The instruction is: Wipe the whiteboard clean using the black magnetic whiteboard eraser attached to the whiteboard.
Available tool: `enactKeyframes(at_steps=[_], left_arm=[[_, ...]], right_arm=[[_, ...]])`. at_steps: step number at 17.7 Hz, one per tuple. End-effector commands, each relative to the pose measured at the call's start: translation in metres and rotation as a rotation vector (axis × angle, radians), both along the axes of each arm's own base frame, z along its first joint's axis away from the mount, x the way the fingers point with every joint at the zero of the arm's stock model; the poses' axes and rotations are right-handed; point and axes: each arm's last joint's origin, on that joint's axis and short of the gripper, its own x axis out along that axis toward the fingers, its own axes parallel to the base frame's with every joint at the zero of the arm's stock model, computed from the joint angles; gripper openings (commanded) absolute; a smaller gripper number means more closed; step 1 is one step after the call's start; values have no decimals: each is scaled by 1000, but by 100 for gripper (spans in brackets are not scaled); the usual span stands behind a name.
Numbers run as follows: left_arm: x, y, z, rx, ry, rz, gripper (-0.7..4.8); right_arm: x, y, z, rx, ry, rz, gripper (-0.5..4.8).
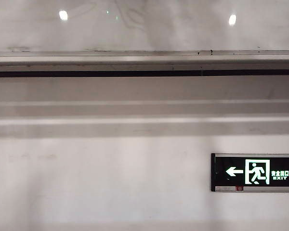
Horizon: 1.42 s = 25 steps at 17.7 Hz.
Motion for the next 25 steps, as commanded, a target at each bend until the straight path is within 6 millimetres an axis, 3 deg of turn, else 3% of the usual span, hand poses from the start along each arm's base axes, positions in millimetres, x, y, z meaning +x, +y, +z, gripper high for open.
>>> enactKeyframes(at_steps=[1,12,20,25], left_arm=[[6,38,18,-166,-110,189,175],[-3,70,42,-246,-260,248,175],[-14,75,54,-332,-360,264,174],[-9,69,46,-191,-270,142,174]], right_arm=[[-2,-3,1,13,-3,3,-5],[-2,-2,1,6,1,3,-5],[-1,-2,0,-2,9,1,-5],[-1,-2,0,-1,8,1,-5]])
